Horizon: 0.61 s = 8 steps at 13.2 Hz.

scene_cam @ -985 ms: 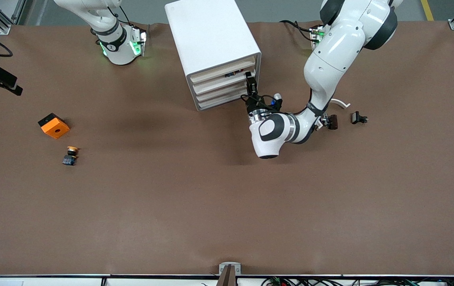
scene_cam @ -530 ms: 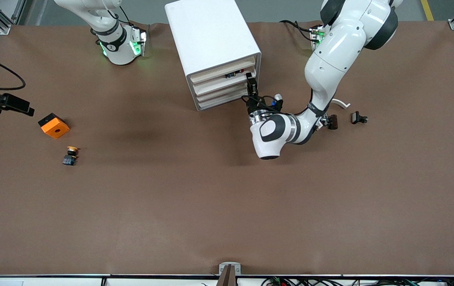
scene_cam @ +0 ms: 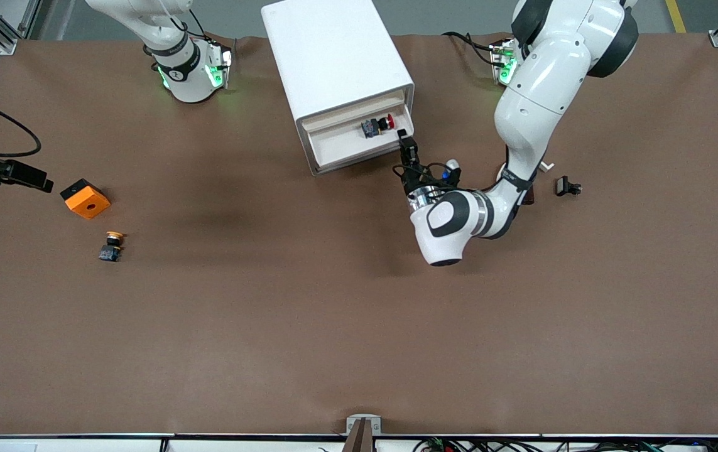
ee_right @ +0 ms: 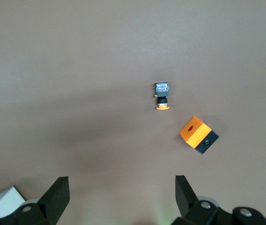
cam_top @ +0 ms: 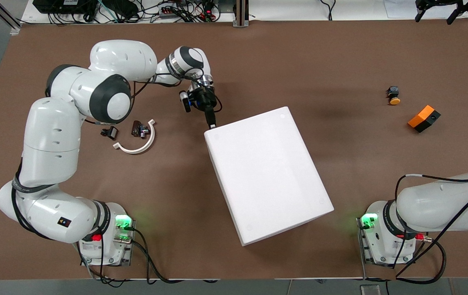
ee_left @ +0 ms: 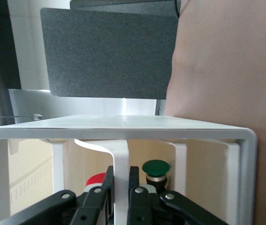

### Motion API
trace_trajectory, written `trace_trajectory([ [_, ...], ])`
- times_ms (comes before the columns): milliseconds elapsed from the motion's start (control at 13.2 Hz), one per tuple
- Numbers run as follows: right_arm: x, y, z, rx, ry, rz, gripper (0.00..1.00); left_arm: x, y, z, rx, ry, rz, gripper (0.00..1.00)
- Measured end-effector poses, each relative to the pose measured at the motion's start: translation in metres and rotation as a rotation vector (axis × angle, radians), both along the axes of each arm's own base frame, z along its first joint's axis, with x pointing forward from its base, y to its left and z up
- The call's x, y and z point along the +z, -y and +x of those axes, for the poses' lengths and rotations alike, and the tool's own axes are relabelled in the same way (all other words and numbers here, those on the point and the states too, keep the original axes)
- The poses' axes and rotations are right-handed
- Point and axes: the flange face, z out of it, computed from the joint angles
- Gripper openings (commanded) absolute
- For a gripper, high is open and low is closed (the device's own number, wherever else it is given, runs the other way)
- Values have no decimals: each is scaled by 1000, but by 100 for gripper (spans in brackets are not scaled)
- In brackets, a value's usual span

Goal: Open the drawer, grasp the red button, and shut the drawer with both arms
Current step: 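Pull the drawer open with the left gripper while the right gripper approaches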

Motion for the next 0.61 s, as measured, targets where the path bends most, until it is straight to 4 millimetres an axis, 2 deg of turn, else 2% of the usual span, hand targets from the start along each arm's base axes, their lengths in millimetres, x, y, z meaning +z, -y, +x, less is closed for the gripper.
trace_trajectory([
  [76, 0, -7, 1, -65, 0, 5, 100, 2, -5, 8, 11, 15, 6, 0],
  [227, 1, -36, 2, -186, -4, 6, 100, 4, -15, 22, 32, 44, 18, 0],
  [455, 3, -99, 1, -333, -9, -14, 100, 9, -31, 43, 67, 86, 34, 0],
  [606, 4, -149, -5, -440, -16, -30, 100, 8, -37, 48, 80, 97, 41, 0],
])
